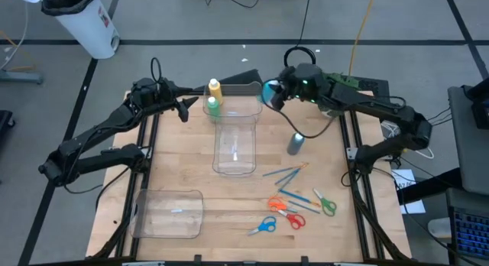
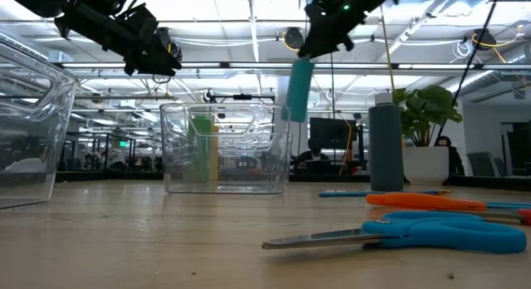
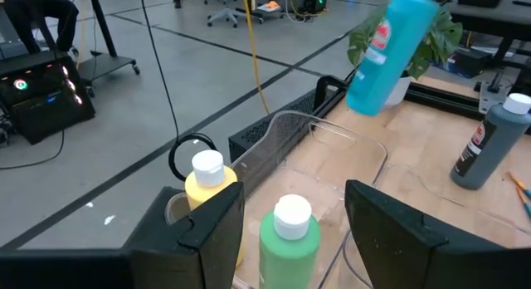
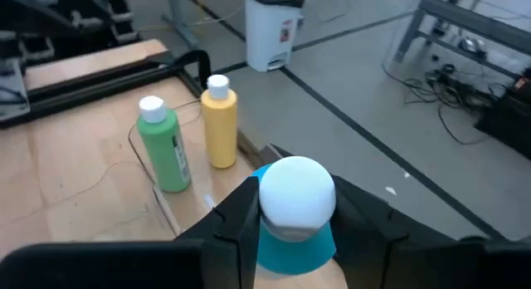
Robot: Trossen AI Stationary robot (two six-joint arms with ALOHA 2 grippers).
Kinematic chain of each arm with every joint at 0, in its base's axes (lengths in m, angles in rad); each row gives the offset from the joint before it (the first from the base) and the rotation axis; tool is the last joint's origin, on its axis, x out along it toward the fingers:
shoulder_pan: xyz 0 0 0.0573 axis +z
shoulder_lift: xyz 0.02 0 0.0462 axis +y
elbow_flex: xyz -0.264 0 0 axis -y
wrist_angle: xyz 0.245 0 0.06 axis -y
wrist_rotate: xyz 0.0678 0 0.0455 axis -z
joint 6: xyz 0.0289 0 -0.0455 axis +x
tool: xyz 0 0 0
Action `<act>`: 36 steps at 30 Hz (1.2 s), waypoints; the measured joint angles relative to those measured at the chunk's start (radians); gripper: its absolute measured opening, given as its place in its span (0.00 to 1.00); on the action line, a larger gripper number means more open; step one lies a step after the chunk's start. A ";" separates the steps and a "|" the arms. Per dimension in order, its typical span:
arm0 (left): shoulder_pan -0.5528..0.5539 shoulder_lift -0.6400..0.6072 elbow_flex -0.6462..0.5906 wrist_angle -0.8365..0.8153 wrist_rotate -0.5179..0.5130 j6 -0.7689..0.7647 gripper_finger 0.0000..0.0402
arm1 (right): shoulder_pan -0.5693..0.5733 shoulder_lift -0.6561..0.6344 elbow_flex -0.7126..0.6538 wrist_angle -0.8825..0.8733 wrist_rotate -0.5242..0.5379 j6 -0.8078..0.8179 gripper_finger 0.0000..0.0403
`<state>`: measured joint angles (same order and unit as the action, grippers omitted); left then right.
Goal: Pick & Place Paint Supplies
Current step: Put the blue paint bottle into the top transparent bin
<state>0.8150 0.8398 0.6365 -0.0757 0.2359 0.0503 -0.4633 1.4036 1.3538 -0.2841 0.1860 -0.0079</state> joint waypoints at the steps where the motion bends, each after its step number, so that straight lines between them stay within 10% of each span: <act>1: 0.000 0.000 0.000 0.001 0.000 -0.001 0.53 | -0.002 0.028 0.022 0.000 -0.005 -0.014 0.27; 36: 0.000 0.000 0.000 0.002 -0.001 0.002 0.53 | -0.132 0.495 0.179 0.144 -0.113 -0.083 0.28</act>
<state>0.8148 0.8398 0.6365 -0.0738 0.2352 0.0521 -0.5950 1.8986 1.5326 -0.1401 0.0734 -0.0910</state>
